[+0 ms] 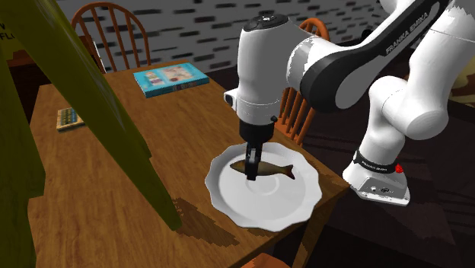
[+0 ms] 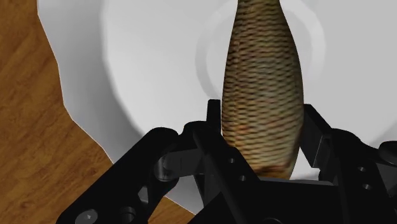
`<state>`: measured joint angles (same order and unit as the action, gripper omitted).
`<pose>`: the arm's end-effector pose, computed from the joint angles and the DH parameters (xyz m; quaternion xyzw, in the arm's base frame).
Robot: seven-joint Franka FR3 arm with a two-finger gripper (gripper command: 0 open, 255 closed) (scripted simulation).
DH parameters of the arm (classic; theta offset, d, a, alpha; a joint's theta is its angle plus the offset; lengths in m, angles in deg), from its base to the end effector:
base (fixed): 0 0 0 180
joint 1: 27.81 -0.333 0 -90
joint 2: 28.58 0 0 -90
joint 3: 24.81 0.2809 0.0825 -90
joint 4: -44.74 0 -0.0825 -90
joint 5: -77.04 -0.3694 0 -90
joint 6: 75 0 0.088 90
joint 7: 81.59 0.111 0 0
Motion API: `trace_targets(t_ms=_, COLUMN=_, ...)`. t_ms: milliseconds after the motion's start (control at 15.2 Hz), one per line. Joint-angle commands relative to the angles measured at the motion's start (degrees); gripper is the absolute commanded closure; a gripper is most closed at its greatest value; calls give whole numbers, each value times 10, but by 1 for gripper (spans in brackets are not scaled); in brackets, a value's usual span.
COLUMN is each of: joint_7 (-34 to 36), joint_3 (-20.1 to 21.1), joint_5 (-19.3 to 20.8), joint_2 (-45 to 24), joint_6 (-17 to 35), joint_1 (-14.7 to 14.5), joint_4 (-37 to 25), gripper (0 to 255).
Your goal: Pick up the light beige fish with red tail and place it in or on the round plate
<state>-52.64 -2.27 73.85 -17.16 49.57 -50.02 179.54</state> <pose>0.3324 0.3325 0.3740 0.9928 0.1185 0.0118 0.0099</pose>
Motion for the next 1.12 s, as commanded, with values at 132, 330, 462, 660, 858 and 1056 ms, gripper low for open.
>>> trace_targets(t_ms=132, joint_7=5, joint_3=3, joint_5=4, joint_2=-13, joint_6=25, joint_1=0, joint_4=12, gripper=255)
trace_targets(t_ms=330, joint_7=5, joint_3=3, joint_5=5, joint_2=-13, joint_6=25, joint_1=0, joint_4=12, gripper=255)
trace_targets(t_ms=462, joint_7=5, joint_3=3, joint_5=5, joint_2=-13, joint_6=25, joint_1=0, joint_4=12, gripper=255)
trace_targets(t_ms=660, joint_7=5, joint_3=3, joint_5=5, joint_2=-13, joint_6=25, joint_1=0, joint_4=12, gripper=0)
trace_targets(t_ms=858, joint_7=5, joint_3=3, joint_5=5, joint_2=-13, joint_6=25, joint_1=0, joint_4=12, gripper=0)
trace_targets(t_ms=1056, joint_7=-1, joint_3=-1, joint_5=-3, joint_2=7, joint_6=-16, joint_1=-1, joint_4=-9, gripper=0)
